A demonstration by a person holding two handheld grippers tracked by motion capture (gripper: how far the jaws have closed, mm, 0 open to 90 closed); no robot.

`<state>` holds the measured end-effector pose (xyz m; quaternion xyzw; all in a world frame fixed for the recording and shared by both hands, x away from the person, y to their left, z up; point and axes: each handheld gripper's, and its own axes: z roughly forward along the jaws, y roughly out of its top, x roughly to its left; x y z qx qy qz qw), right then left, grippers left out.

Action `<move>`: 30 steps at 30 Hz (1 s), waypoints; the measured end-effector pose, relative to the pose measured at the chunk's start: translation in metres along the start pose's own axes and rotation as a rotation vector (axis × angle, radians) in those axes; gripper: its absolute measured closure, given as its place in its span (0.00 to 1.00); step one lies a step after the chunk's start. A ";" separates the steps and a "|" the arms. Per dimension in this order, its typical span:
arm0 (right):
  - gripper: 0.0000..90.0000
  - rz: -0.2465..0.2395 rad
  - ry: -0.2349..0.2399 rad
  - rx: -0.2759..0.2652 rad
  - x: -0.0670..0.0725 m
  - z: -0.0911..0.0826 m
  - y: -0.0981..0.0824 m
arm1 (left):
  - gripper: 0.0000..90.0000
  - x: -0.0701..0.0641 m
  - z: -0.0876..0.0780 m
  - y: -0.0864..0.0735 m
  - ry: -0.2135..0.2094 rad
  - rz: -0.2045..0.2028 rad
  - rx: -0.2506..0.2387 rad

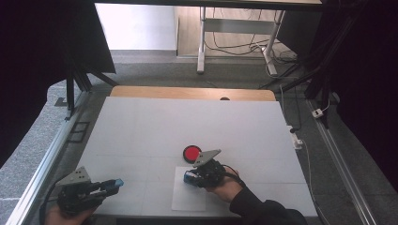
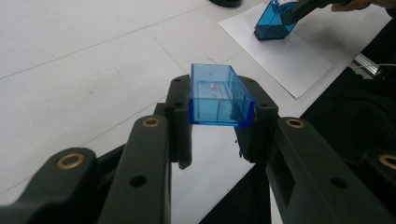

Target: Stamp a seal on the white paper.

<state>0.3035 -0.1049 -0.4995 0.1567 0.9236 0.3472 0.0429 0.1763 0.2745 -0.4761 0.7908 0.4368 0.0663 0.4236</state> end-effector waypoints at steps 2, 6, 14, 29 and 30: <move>0.79 -0.019 -0.018 0.006 0.003 0.000 0.001 | 0.76 0.000 0.000 0.000 0.000 0.000 0.000; 0.79 -0.044 -0.041 0.010 0.007 0.001 0.001 | 0.76 0.000 0.000 0.000 0.001 0.000 0.000; 0.79 -0.098 -0.092 0.031 0.017 0.001 0.004 | 0.76 0.000 0.000 0.000 0.001 0.002 0.002; 0.79 -0.059 -0.046 0.035 0.009 0.000 0.005 | 0.77 0.000 -0.001 0.000 0.006 -0.001 -0.004; 0.79 -0.060 -0.045 0.035 0.009 0.000 0.005 | 0.77 0.000 -0.001 0.000 0.006 0.000 -0.005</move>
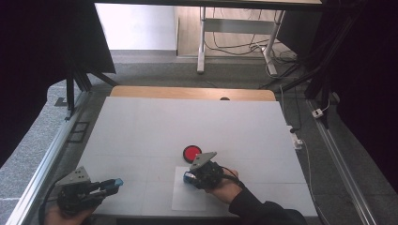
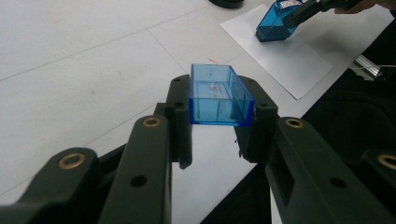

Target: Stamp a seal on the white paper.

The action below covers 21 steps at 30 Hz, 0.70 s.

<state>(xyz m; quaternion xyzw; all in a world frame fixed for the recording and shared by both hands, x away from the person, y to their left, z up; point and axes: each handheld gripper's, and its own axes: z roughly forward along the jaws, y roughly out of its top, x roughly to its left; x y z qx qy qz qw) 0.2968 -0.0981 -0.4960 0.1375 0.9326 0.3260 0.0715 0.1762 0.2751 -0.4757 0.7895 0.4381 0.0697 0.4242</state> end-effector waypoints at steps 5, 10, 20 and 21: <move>0.79 0.019 0.011 0.000 -0.002 -0.001 0.000 | 0.77 0.000 0.000 0.000 -0.001 0.000 -0.001; 0.79 0.036 0.013 -0.027 -0.003 -0.004 0.001 | 0.77 0.001 0.000 0.000 -0.003 -0.003 -0.003; 0.79 0.062 0.031 -0.086 -0.007 -0.019 0.004 | 0.77 0.001 0.000 0.000 -0.007 -0.003 -0.003; 0.79 0.065 0.034 -0.090 -0.008 -0.020 0.005 | 0.77 0.001 0.000 0.000 -0.007 -0.002 -0.004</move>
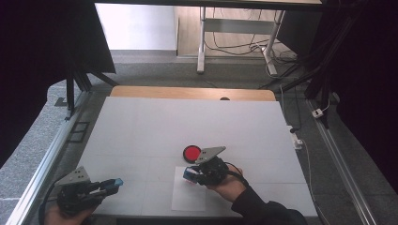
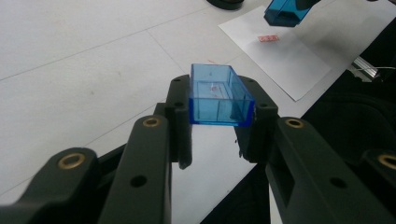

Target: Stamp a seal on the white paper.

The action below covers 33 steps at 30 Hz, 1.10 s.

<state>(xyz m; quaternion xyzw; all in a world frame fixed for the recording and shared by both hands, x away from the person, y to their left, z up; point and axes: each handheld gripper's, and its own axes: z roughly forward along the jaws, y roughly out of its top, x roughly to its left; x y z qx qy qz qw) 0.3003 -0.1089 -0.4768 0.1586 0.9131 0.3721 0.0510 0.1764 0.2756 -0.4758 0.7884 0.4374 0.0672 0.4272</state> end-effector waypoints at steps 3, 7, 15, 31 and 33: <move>0.79 0.015 0.007 -0.019 -0.001 -0.005 0.002 | 0.76 0.000 0.000 0.000 -0.002 0.001 0.000; 0.79 0.029 0.014 -0.056 -0.003 -0.013 0.005 | 0.76 0.000 0.000 0.000 -0.004 0.001 0.003; 0.79 0.020 0.020 -0.127 0.000 -0.030 0.014 | 0.76 -0.001 0.000 0.000 -0.005 0.005 0.004; 0.79 0.005 0.035 -0.228 0.004 -0.055 0.024 | 0.76 -0.001 0.001 0.000 -0.009 0.015 0.011; 0.79 0.004 0.037 -0.230 0.004 -0.056 0.024 | 0.76 -0.001 0.001 0.000 -0.010 0.012 0.011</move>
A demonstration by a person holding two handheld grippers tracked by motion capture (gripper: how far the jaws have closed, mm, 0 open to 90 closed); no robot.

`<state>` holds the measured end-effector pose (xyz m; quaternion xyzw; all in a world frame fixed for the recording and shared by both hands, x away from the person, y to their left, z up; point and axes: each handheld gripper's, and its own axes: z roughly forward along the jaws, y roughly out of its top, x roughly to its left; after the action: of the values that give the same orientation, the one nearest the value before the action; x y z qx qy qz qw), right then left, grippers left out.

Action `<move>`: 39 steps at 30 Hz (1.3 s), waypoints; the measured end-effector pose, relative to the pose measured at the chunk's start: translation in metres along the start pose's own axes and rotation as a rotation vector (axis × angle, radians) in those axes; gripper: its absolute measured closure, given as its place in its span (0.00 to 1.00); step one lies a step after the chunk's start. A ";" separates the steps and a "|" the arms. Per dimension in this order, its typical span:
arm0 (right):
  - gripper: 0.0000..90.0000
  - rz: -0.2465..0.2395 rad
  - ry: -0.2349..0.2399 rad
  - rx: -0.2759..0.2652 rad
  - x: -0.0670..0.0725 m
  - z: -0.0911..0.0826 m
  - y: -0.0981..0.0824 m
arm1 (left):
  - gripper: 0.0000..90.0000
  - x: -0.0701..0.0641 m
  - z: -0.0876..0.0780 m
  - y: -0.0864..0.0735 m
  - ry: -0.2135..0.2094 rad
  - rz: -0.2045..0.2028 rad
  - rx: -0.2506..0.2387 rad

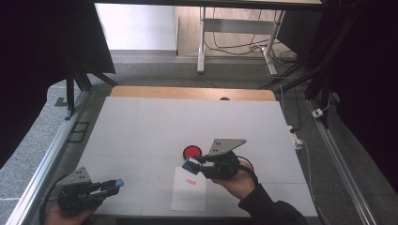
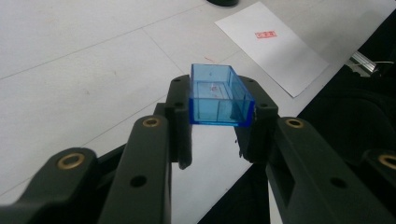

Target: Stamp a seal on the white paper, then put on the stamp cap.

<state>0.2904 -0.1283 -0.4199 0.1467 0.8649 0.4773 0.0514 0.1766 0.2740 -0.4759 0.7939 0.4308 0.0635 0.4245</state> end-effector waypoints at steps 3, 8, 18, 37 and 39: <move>0.79 0.000 0.004 0.001 0.000 0.000 0.000 | 0.76 0.000 0.000 0.000 0.001 0.000 0.001; 0.79 0.002 0.009 -0.002 -0.001 -0.001 0.000 | 0.76 0.000 0.000 0.000 0.000 -0.001 0.000; 0.79 -0.004 0.040 -0.006 -0.002 -0.003 0.001 | 0.76 0.000 0.006 0.008 -0.069 0.016 -0.025; 0.79 -0.018 0.080 -0.027 -0.002 -0.008 0.005 | 0.76 -0.011 0.036 0.039 -0.185 0.152 -0.015; 0.79 -0.019 0.082 -0.032 -0.002 -0.008 0.006 | 0.76 -0.011 0.040 0.043 -0.197 0.163 -0.008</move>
<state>0.2918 -0.1325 -0.4107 0.1179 0.8599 0.4961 0.0225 0.2151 0.2294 -0.4673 0.8270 0.3208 0.0210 0.4613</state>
